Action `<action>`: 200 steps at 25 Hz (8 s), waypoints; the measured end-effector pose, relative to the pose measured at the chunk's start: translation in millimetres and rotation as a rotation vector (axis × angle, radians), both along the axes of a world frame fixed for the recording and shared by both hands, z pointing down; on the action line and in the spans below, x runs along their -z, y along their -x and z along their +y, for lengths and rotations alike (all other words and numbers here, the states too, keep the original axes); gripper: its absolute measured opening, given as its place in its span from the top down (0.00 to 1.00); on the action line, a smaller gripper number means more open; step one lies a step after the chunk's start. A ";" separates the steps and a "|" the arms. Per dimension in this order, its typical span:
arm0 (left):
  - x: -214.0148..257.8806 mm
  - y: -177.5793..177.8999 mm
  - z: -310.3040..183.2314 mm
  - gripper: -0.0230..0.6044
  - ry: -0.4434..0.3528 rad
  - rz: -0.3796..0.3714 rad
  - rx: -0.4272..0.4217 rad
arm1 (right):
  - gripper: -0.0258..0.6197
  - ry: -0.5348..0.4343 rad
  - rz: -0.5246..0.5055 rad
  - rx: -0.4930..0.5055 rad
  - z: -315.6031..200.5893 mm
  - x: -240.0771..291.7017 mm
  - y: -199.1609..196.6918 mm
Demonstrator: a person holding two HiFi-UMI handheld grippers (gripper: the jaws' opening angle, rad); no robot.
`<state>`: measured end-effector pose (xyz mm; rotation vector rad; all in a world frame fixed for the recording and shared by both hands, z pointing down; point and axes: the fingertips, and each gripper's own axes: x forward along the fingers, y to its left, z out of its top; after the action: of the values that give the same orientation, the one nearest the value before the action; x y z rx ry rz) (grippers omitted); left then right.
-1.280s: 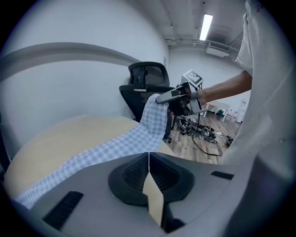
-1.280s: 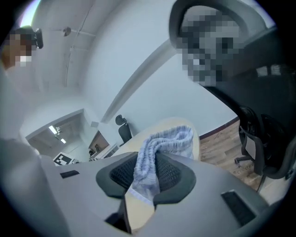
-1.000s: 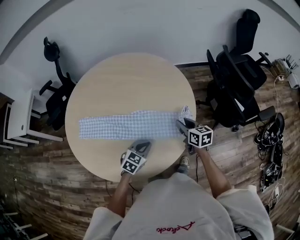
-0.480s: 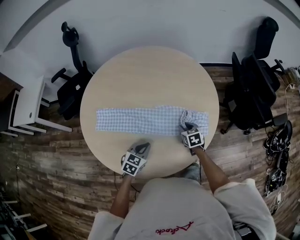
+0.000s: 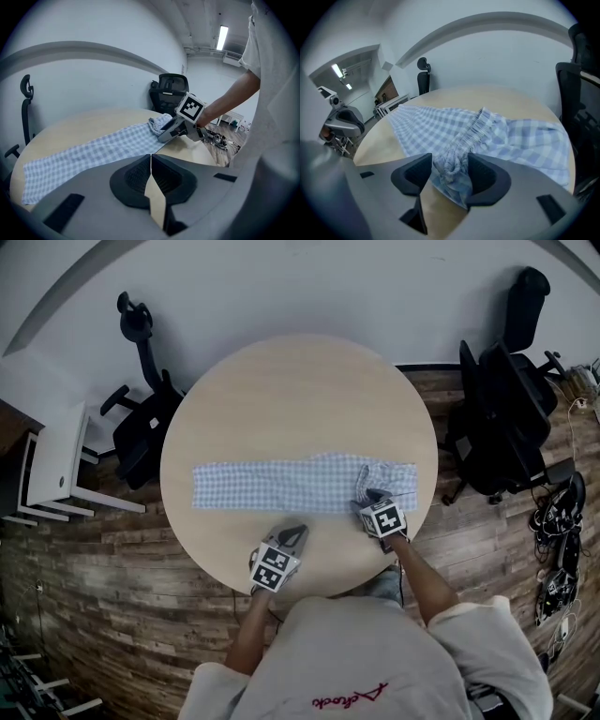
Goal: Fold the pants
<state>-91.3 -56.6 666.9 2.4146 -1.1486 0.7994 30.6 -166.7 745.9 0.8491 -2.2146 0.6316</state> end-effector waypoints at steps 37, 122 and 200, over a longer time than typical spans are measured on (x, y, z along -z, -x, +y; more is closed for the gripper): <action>22.4 -158.4 -79.3 0.91 0.013 0.010 -0.045 | 0.84 0.161 -0.223 -0.193 -47.0 6.6 -160.4; 39.0 -71.0 -63.9 0.91 -0.072 0.102 -0.023 | 0.66 -0.127 -0.228 0.014 -21.8 75.0 -14.8; 45.0 -49.2 -48.1 0.91 -0.100 0.107 0.133 | 0.83 0.037 -0.218 -0.002 -26.7 89.1 21.0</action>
<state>-42.1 -104.7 621.9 2.3983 -1.3189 0.5765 9.6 -193.5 656.8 0.7955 -2.3882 0.7963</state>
